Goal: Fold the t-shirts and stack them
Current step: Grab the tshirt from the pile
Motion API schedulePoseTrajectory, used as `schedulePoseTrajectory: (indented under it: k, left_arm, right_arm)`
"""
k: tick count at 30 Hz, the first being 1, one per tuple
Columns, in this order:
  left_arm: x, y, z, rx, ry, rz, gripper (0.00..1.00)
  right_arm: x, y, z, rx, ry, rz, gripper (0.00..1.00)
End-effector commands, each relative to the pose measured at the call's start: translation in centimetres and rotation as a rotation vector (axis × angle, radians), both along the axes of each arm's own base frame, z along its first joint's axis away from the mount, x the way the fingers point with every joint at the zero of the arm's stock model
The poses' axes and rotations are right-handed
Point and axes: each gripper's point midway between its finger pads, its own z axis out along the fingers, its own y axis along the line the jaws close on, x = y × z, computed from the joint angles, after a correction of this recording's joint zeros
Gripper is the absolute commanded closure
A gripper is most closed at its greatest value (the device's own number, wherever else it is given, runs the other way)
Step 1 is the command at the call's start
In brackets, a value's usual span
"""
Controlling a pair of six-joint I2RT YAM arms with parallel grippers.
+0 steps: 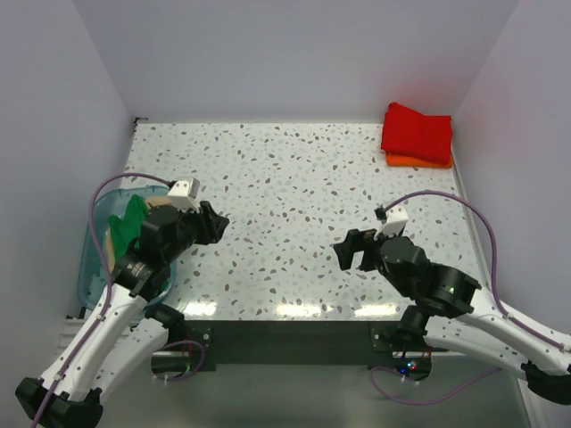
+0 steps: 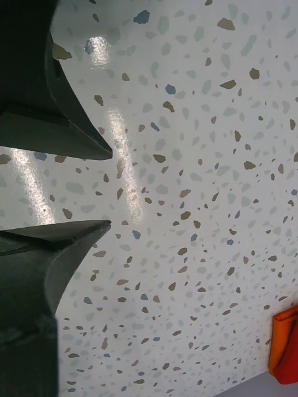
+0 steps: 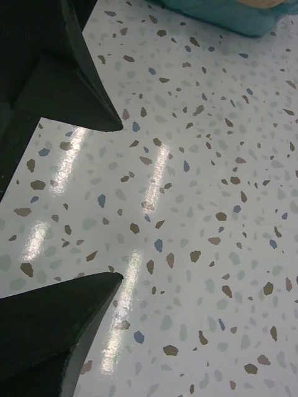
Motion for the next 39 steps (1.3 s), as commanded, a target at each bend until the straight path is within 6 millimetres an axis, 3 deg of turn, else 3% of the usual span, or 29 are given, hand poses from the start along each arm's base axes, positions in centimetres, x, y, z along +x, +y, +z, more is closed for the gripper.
schedulePoseTrajectory:
  k: [1,13,21,24,31,39]
  left_arm:
    - [0.6,0.1,0.7,-0.017,-0.028,0.021,0.51]
    - [1.3,0.9,0.3,-0.004,0.007,0.093,0.51]
    - [2.6,3.2,1.0,0.031,0.049,0.262,0.45]
    - [2.9,4.9,1.6,0.05,0.057,0.369,0.43]
    - [3.0,11.6,3.0,0.119,0.075,0.709,0.32]
    - [4.1,17.8,0.9,0.189,0.162,0.952,0.26]
  right_arm:
    - [0.1,0.2,1.5,0.019,-0.022,0.005,0.01]
    - [-0.3,-0.7,1.6,-0.019,-0.018,0.004,0.01]
    - [-0.9,0.1,0.8,-0.05,0.03,0.063,0.01]
    - [-1.1,0.6,0.0,-0.075,0.051,0.095,0.01]
    - [-1.5,1.6,-1.6,-0.116,0.106,0.14,0.01]
    - [-2.0,1.8,-1.8,-0.097,0.113,0.17,0.01]
